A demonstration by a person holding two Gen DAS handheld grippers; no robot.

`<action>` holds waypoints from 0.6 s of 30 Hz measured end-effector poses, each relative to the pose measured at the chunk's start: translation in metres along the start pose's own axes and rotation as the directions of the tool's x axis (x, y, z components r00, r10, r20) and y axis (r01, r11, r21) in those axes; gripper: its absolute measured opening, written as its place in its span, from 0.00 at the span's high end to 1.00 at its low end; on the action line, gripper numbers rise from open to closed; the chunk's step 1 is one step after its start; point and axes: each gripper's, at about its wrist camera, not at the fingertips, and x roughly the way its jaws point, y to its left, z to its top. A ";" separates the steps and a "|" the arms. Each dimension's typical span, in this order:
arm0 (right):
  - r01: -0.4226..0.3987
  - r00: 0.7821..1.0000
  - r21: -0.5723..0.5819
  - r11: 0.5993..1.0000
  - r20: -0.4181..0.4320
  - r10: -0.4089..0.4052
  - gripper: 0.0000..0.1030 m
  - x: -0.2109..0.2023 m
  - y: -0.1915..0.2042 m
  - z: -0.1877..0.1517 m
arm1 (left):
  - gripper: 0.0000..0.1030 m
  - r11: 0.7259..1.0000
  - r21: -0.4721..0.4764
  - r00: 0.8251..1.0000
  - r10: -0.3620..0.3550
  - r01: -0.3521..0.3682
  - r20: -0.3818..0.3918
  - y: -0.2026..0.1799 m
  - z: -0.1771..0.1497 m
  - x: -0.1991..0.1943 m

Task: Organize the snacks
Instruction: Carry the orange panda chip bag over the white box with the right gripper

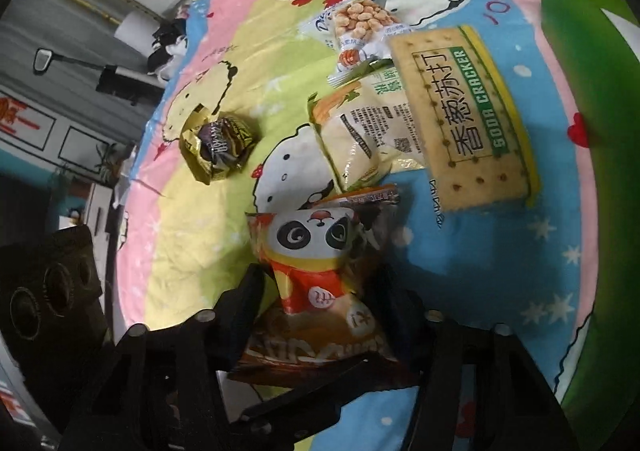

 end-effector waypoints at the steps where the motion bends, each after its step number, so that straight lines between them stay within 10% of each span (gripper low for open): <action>1: -0.006 1.000 -0.001 1.000 0.002 0.006 0.46 -0.001 0.000 0.000 | 0.56 1.000 0.004 1.000 0.004 -0.004 0.002 -0.001 0.001 0.000; 10: -0.041 0.990 -0.061 0.997 0.134 0.049 0.48 -0.047 0.016 -0.003 | 0.56 0.991 0.127 0.989 0.016 -0.035 0.147 -0.035 0.001 -0.035; 18: -0.027 0.938 -0.087 0.996 0.342 0.055 0.48 -0.128 0.006 -0.005 | 0.56 0.955 0.293 0.965 -0.043 -0.037 0.260 -0.102 0.011 -0.051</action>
